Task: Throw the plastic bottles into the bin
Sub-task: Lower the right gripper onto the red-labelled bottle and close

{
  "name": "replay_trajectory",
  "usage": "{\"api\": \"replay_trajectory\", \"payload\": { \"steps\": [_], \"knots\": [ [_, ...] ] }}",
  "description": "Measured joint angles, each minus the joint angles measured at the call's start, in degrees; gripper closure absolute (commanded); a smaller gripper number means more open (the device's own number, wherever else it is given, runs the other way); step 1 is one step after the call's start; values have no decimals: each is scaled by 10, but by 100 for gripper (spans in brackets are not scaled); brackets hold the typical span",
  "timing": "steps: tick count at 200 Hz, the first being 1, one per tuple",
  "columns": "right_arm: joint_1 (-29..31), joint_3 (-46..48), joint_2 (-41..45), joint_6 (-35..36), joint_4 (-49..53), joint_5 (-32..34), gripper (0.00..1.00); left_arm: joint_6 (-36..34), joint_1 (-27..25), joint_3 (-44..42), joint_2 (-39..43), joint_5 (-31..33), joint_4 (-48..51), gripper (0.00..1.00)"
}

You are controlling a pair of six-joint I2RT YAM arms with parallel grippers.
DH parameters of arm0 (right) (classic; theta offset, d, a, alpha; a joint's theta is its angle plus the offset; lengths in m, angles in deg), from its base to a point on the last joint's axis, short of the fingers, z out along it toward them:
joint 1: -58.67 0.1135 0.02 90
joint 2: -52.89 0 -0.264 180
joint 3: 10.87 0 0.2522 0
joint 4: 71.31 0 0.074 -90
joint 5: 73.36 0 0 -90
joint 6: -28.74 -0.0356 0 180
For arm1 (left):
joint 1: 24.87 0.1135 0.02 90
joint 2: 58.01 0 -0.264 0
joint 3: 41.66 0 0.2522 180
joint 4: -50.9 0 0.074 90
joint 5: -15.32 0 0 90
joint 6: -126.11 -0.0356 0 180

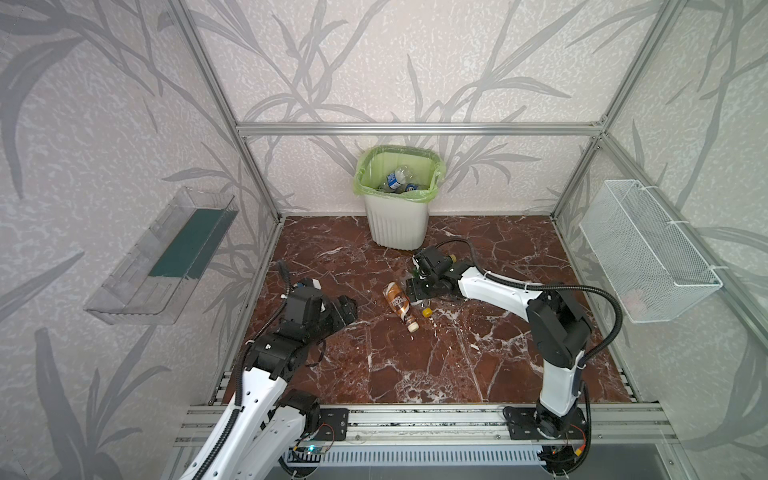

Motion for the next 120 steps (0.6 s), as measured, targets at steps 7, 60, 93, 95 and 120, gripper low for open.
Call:
{"api": "replay_trajectory", "payload": {
  "steps": [7,60,93,95,120],
  "knots": [
    [-1,-6,-7,0,3,-3,24,0,0,0,0,0,0,5],
    [-13,-27,-42,3,16,-22,28,0,0,0,-2,-2,0,5],
    [-16,-35,-58,6,26,-33,31,0,0,0,-2,-2,0,5],
    [-16,-35,-58,7,26,-34,31,0,0,0,-2,-2,0,5],
    [-16,-35,-59,7,29,-36,35,0,0,0,-3,-2,0,5]
  ]
}}
